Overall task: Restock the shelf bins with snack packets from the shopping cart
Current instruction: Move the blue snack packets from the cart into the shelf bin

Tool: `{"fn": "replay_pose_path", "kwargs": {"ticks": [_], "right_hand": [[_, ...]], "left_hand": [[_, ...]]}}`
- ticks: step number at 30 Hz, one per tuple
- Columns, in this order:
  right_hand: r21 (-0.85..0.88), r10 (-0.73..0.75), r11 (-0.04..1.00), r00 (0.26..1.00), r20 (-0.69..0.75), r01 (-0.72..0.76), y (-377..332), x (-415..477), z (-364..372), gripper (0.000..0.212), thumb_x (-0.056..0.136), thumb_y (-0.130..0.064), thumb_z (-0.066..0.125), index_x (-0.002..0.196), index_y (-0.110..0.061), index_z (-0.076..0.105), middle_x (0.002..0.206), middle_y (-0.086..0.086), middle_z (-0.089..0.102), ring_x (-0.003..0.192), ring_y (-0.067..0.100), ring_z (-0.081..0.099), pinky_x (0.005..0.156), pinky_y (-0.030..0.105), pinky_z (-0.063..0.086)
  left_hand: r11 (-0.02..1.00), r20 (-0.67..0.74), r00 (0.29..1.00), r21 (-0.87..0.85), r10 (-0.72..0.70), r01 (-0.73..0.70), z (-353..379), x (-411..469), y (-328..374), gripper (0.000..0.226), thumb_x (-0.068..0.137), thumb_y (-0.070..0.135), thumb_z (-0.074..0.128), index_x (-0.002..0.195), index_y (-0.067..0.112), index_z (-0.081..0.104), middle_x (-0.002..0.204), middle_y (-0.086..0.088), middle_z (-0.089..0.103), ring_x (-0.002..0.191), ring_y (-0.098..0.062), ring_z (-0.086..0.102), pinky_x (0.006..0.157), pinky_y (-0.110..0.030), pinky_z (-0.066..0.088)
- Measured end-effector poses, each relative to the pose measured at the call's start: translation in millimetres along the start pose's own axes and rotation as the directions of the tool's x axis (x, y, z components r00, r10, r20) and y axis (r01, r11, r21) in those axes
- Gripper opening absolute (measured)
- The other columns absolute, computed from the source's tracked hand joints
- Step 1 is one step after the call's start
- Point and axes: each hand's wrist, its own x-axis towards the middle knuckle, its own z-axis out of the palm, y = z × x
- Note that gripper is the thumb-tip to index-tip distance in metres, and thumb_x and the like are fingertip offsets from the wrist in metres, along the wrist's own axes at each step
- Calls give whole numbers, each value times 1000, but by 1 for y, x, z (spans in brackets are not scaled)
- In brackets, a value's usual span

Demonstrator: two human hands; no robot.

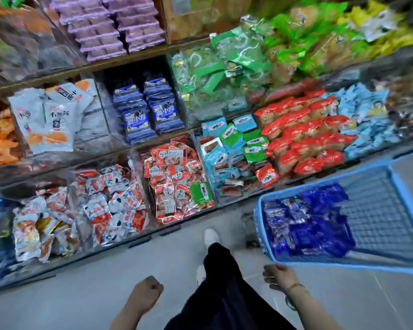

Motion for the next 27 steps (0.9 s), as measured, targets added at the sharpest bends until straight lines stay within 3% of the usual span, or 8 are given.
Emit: {"fn": "replay_pose_path", "kwargs": {"ticks": [3,9,16,21,24,27], "right_hand": [[-80,32,996,999,-4,-33,40,-2,-15,25,94,-2,43,71,-10,51,63,8,48,53,16,41,51,21,24],[-210,-55,977,996,-74,38,72,3,-64,27,91,-2,49,65,-10,53,67,11,54,57,20,51,48,20,33],[-203,-192,965,974,-121,165,45,15,-144,15,92,-7,50,88,1,62,76,12,59,64,20,56,52,19,41],[-240,-270,941,958,-101,240,20,37,-214,20,88,2,49,78,-9,63,74,7,61,68,20,58,55,18,44],[-255,-273,935,959,-74,246,11,57,-252,26,90,4,47,74,-12,59,69,5,58,54,11,58,44,11,41],[-277,-237,936,970,-44,217,7,79,-277,22,91,-1,48,77,-12,60,70,6,57,56,14,52,49,20,39]], "left_hand": [[1000,44,999,10,-29,28,19,-6,4,21,97,26,48,78,18,46,99,-6,59,97,-19,56,67,-21,32],[999,52,998,-42,28,-25,52,-10,43,15,96,24,49,86,13,53,102,-7,61,95,-20,56,72,-23,37],[998,3,1000,-52,25,-24,80,-7,107,17,94,23,49,84,10,52,96,-7,63,88,-20,56,68,-26,37],[984,-75,997,-176,-3,-10,122,-14,177,18,92,16,48,76,9,48,92,-9,61,85,-23,55,70,-28,38],[986,-45,998,-162,43,-50,162,-17,221,18,93,18,47,75,18,50,96,-5,64,91,-20,57,71,-26,37],[978,-40,994,-179,101,-106,192,-8,256,16,94,19,49,79,24,51,100,-3,65,98,-17,59,73,-20,35]]}}
